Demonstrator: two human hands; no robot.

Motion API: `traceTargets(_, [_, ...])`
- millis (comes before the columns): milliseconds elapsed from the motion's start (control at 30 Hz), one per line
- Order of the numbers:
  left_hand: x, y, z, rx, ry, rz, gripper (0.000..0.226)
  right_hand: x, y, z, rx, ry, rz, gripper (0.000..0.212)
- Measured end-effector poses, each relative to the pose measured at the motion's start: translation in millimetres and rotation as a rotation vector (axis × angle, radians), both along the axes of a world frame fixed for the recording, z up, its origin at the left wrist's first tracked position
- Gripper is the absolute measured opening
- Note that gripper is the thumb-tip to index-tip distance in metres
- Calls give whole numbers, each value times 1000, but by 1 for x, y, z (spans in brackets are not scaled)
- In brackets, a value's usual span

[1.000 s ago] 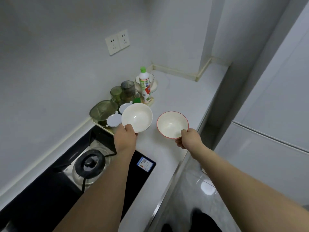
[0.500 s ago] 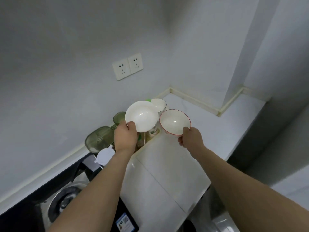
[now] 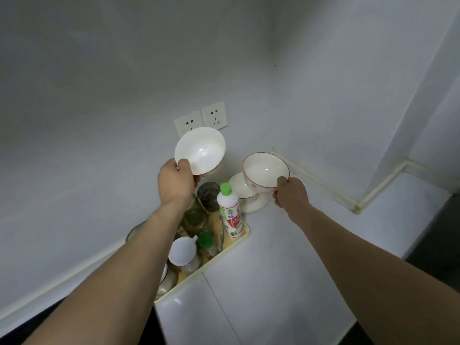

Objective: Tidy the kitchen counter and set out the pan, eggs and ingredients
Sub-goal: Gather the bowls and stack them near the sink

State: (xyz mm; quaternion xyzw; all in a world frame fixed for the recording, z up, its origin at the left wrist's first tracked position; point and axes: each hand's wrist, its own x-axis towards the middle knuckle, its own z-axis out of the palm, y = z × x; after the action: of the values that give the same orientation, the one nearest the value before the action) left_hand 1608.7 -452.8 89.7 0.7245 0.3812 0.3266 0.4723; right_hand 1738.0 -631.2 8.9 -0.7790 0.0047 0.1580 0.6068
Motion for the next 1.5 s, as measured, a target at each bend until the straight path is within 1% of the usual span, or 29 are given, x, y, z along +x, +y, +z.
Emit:
traceTargets(67, [13,9,3,12,23,-3,24,14,12,-2,11,20,8,25])
traceTargets(233, [45,28,0,-4,57,-37,26,42,41,-23,-56,61,43,28])
traceTargets(367, [71,43,-11,-11,85,-67,24,64,65,-44,-116,116,72,28])
traceTargets(533, [93,61,-35,-15,151,-100,29,83,84,-68,-202,135,130,24])
traceTargets(667, [104,69,-49,-28,217,-119,31,92,95,-83,-289,155,137,35])
traceTargets(800, [111,73,-59,-37,256,-147,31,99,107,-96,-336,153,167,33])
traceTargets(1033, [117,80,-74,-52,287,-183,30,103,113,-112,-417,85,172,36])
traceTargets(1167, [120,84,-79,-56,287,-209,29,105,113,-116,-437,81,158,36])
traceTargets(1333, [133,86,-88,-109,358,-268,31,100,109,-108,-442,90,156,48])
traceTargets(1433, [144,88,-97,-127,469,-344,33,99,103,-109,-348,69,175,40])
traceTargets(1500, [151,87,-104,-89,538,-407,35,98,96,-111,-250,73,154,32])
